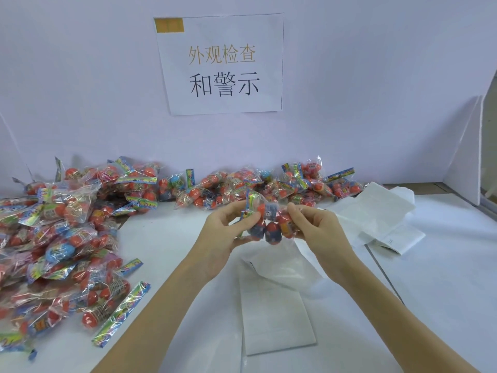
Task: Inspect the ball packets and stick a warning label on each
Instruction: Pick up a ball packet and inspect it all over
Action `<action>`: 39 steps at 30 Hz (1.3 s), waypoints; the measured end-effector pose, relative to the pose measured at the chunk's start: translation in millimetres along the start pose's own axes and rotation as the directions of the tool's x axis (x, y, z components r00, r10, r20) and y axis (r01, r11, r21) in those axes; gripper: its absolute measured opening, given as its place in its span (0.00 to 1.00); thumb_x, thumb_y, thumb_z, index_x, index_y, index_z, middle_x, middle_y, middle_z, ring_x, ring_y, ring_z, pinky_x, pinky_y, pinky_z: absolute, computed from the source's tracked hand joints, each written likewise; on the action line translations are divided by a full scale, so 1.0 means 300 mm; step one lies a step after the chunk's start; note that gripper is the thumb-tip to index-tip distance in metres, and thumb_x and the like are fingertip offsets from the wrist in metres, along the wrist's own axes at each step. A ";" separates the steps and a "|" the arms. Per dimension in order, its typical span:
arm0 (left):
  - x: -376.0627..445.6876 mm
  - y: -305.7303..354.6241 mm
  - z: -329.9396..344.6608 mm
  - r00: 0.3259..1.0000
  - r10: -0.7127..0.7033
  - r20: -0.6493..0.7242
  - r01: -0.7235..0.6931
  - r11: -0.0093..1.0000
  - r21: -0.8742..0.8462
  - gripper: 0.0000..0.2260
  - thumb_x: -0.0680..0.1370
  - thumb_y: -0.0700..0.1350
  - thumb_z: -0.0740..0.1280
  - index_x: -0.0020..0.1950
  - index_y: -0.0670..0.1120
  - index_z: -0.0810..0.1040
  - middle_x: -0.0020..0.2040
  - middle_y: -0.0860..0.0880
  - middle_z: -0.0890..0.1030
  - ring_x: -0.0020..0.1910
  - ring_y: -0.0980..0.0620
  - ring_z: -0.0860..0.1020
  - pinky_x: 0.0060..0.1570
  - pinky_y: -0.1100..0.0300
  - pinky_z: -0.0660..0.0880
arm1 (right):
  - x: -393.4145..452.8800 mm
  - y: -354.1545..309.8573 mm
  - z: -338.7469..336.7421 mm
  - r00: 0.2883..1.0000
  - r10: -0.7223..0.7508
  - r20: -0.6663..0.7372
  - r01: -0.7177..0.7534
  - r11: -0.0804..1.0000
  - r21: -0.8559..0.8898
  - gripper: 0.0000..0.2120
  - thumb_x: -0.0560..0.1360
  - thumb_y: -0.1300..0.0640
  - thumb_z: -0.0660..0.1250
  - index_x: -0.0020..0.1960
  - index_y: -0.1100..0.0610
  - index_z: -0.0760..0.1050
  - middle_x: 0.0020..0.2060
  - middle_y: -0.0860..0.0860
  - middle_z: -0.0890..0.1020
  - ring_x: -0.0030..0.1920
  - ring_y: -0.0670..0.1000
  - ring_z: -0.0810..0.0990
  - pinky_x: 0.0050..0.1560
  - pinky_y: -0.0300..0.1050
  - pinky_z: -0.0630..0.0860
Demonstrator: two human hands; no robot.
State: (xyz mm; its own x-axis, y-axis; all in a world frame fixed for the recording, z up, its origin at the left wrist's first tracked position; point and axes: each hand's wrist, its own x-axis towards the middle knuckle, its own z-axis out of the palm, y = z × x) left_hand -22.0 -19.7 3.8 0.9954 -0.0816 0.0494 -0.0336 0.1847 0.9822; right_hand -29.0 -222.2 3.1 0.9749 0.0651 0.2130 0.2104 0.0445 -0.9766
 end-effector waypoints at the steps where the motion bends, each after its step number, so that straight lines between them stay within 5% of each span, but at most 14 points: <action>1: -0.003 0.003 0.000 1.000 0.013 -0.012 -0.013 0.998 0.055 0.22 0.68 0.53 0.79 0.59 0.46 0.86 0.55 0.47 0.86 0.50 0.49 0.83 0.53 0.52 0.81 | -0.001 0.000 -0.001 1.000 0.002 -0.009 -0.002 1.000 -0.012 0.16 0.84 0.52 0.66 0.45 0.58 0.87 0.38 0.55 0.86 0.38 0.50 0.80 0.47 0.42 0.82; 4: -0.004 0.010 -0.002 0.992 0.068 -0.103 -0.061 0.996 0.071 0.13 0.74 0.54 0.75 0.48 0.44 0.86 0.44 0.48 0.85 0.43 0.51 0.80 0.51 0.55 0.76 | -0.002 -0.014 -0.003 1.000 0.026 -0.015 -0.026 1.000 0.006 0.15 0.83 0.51 0.65 0.47 0.53 0.89 0.42 0.55 0.88 0.39 0.49 0.84 0.45 0.38 0.82; 7: 0.004 -0.001 0.003 0.971 0.152 -0.185 -0.131 0.984 0.117 0.11 0.80 0.48 0.72 0.50 0.40 0.81 0.43 0.48 0.84 0.41 0.52 0.80 0.43 0.59 0.77 | -0.004 -0.021 0.005 0.999 0.054 0.007 -0.054 0.996 0.072 0.15 0.84 0.49 0.63 0.55 0.53 0.88 0.47 0.58 0.88 0.47 0.53 0.87 0.48 0.40 0.83; 11: 0.002 -0.010 0.010 0.925 0.292 -0.241 -0.245 0.947 0.207 0.07 0.82 0.50 0.71 0.44 0.52 0.79 0.39 0.50 0.84 0.37 0.55 0.79 0.32 0.66 0.73 | -0.009 -0.024 0.015 0.991 0.088 0.104 -0.096 0.993 0.073 0.19 0.86 0.47 0.58 0.61 0.55 0.84 0.51 0.59 0.88 0.53 0.59 0.87 0.55 0.48 0.83; 14: 0.003 -0.011 -0.001 0.884 0.376 -0.276 -0.307 0.914 0.264 0.08 0.82 0.51 0.70 0.44 0.52 0.77 0.38 0.47 0.81 0.35 0.53 0.76 0.29 0.65 0.71 | -0.015 -0.035 0.012 0.976 0.097 0.196 -0.097 0.995 -0.011 0.16 0.84 0.47 0.64 0.61 0.58 0.81 0.48 0.57 0.88 0.49 0.57 0.88 0.52 0.48 0.84; 19: 0.003 -0.013 -0.004 0.837 0.487 -0.250 -0.361 0.835 0.416 0.09 0.84 0.51 0.68 0.46 0.49 0.74 0.33 0.47 0.74 0.32 0.53 0.70 0.30 0.62 0.71 | -0.014 -0.023 0.005 0.983 0.088 0.161 -0.072 0.992 -0.100 0.13 0.83 0.56 0.68 0.65 0.61 0.79 0.39 0.55 0.86 0.40 0.53 0.85 0.48 0.47 0.80; 22: 0.001 -0.004 -0.004 0.854 0.467 -0.230 -0.362 0.851 0.381 0.08 0.85 0.49 0.65 0.46 0.53 0.73 0.31 0.51 0.73 0.26 0.51 0.71 0.24 0.60 0.71 | -0.012 -0.027 0.001 0.981 0.081 0.174 -0.067 0.994 -0.084 0.16 0.82 0.58 0.68 0.68 0.62 0.76 0.39 0.55 0.86 0.40 0.51 0.84 0.48 0.46 0.79; 27: -0.004 0.011 -0.011 0.890 0.392 -0.234 -0.320 0.901 0.292 0.06 0.85 0.52 0.64 0.48 0.55 0.74 0.34 0.42 0.75 0.24 0.47 0.71 0.21 0.59 0.69 | -0.018 -0.039 -0.006 0.961 0.102 0.255 -0.071 0.989 -0.126 0.14 0.83 0.58 0.67 0.68 0.59 0.74 0.45 0.55 0.89 0.45 0.51 0.86 0.47 0.39 0.78; 32: -0.011 0.014 0.005 0.945 0.310 -0.106 -0.278 0.930 0.242 0.10 0.82 0.54 0.68 0.58 0.50 0.79 0.47 0.43 0.82 0.37 0.43 0.82 0.32 0.53 0.80 | -0.022 -0.050 -0.026 0.935 0.128 0.329 -0.073 0.982 -0.174 0.11 0.83 0.58 0.68 0.64 0.54 0.73 0.51 0.52 0.89 0.56 0.50 0.86 0.52 0.44 0.77; 36: -0.016 0.014 0.008 0.958 0.280 -0.055 -0.256 0.928 0.272 0.14 0.79 0.49 0.74 0.64 0.54 0.80 0.50 0.51 0.85 0.39 0.48 0.81 0.39 0.59 0.80 | -0.016 -0.047 -0.022 0.917 0.179 0.357 -0.115 0.975 -0.192 0.18 0.83 0.43 0.65 0.67 0.52 0.73 0.52 0.52 0.89 0.58 0.49 0.86 0.59 0.51 0.77; 39: -0.022 0.023 0.006 0.957 0.283 -0.059 -0.259 0.931 0.256 0.16 0.77 0.51 0.75 0.64 0.56 0.81 0.49 0.49 0.86 0.38 0.50 0.79 0.39 0.61 0.77 | -0.014 -0.050 -0.013 0.947 0.203 0.251 -0.185 0.978 -0.095 0.21 0.82 0.37 0.60 0.60 0.52 0.79 0.46 0.54 0.89 0.49 0.50 0.88 0.48 0.42 0.81</action>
State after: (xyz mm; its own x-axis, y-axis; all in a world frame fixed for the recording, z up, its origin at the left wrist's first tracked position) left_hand -29.1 -19.6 10.6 0.9489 0.0322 0.3141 -0.3120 -0.0574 0.9484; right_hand -35.8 -227.0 16.7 0.9471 0.3207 0.0109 0.0328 -0.0631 -0.9975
